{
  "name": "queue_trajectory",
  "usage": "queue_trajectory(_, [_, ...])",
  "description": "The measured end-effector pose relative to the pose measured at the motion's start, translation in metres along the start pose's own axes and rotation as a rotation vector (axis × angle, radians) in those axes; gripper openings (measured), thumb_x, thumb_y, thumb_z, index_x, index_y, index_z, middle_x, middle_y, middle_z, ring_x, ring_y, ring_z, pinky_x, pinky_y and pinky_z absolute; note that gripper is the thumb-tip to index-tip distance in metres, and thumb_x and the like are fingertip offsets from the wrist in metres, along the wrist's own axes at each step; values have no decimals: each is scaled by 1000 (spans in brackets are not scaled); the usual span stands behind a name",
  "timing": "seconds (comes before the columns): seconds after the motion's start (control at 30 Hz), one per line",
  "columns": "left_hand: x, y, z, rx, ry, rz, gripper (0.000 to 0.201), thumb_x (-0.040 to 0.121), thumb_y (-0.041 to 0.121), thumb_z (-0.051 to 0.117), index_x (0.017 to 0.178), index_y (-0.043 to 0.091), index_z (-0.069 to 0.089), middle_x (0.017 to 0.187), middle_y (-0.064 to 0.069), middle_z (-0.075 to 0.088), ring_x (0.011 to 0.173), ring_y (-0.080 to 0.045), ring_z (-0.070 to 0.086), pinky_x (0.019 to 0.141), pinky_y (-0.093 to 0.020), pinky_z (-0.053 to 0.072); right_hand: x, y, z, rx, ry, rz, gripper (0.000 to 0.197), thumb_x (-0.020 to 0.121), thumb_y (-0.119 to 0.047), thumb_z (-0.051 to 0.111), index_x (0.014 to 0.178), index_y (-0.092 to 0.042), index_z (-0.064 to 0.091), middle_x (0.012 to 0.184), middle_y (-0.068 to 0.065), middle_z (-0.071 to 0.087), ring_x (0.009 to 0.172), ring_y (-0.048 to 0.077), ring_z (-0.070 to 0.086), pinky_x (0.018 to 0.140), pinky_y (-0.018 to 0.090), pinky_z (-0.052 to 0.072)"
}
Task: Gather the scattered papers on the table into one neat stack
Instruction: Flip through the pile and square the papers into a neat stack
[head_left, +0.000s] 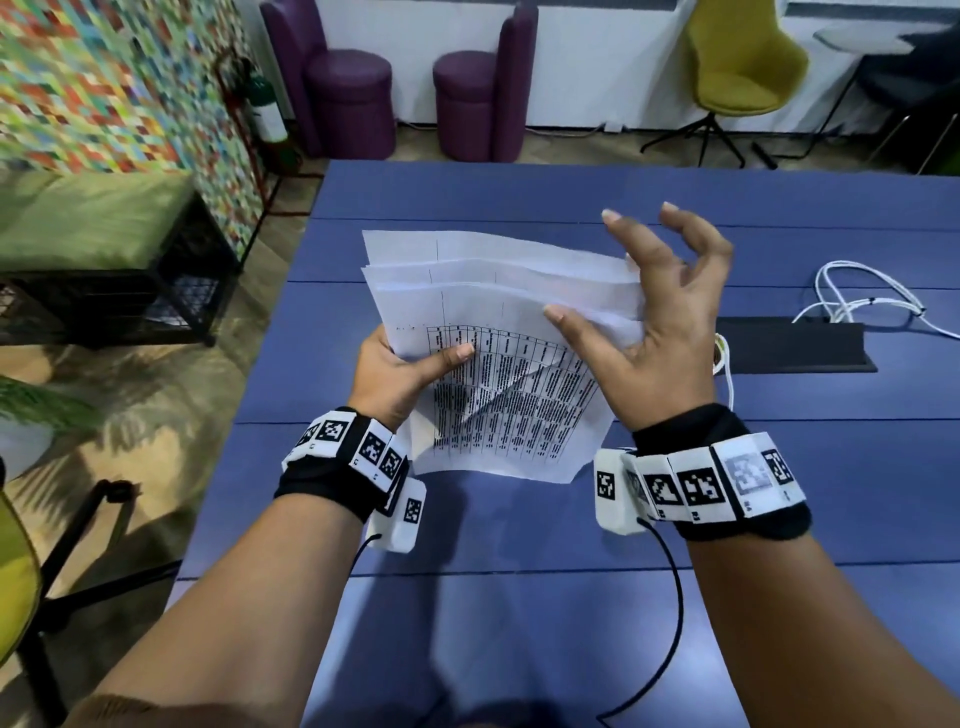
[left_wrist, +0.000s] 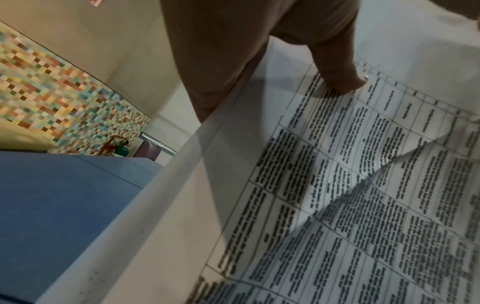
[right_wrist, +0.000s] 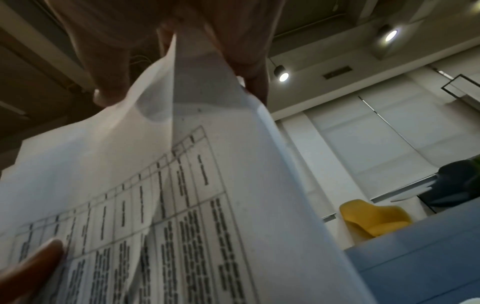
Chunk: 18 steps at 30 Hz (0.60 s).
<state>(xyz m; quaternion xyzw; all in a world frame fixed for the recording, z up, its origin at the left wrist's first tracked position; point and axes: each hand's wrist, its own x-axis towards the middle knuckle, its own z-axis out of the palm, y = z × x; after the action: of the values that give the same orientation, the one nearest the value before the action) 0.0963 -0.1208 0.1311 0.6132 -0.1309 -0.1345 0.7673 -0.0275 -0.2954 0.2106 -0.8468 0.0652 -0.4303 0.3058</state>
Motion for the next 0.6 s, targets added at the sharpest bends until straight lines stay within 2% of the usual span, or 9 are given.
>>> queue_trajectory(0.07, [0, 0, 0, -7, 2, 1, 37, 70, -10, 77, 104, 1, 66, 87, 2, 76, 86, -13, 72, 76, -25, 56, -2, 2, -1, -15, -54, -38, 63, 72, -36, 83, 128, -19, 59, 136, 16, 28, 122, 21, 40, 102, 40, 40])
queue_trajectory(0.17, [1, -1, -1, -2, -2, -1, 46, 63, -1, 84, 106, 0, 66, 92, -1, 77, 91, -16, 72, 79, -27, 56, -4, 8, -3, -29, -84, -71, 42, 74, -23, 82, 113, -18, 68, 138, 17, 30, 116, 21, 44, 103, 31, 40])
queue_trajectory(0.23, [2, -1, -2, -1, 2, -4, 44, 63, 4, 82, 104, 3, 68, 94, -3, 76, 93, -18, 71, 81, -29, 56, -6, 10, -2, -41, -62, -71, 48, 74, -12, 80, 118, -18, 65, 137, 18, 31, 112, 18, 45, 104, 23, 37])
queue_trajectory(0.27, [2, -1, -2, 0, 4, -4, 44, 63, 4, 82, 104, 2, 68, 94, -3, 76, 93, -19, 71, 82, -29, 56, -7, 10, -2, -48, -58, -79, 53, 74, -8, 78, 123, -19, 62, 136, 18, 31, 112, 18, 45, 105, 23, 36])
queue_trajectory(0.4, [2, 0, 0, 11, 9, -8, 58, 60, 0, 86, 113, -8, 63, 93, -3, 76, 92, -17, 71, 80, -27, 56, -7, 14, 0, -44, -72, -138, 41, 79, -2, 73, 117, -16, 67, 134, 21, 34, 125, 24, 40, 108, 32, 36])
queue_trajectory(0.47, [2, 0, -1, 12, 14, -11, 61, 60, 0, 85, 115, -11, 61, 94, -3, 76, 92, -17, 71, 79, -27, 55, -7, 16, 2, -53, -73, -133, 47, 77, -1, 73, 121, -15, 65, 133, 21, 34, 125, 26, 40, 108, 37, 36])
queue_trajectory(0.6, [1, 2, 2, 1, 20, 16, 62, 61, 1, 81, 117, -11, 58, 93, -2, 76, 91, -16, 71, 79, -26, 55, -10, 17, 4, -35, -40, -129, 44, 77, 3, 71, 117, -14, 67, 130, 23, 36, 126, 29, 40, 108, 39, 35])
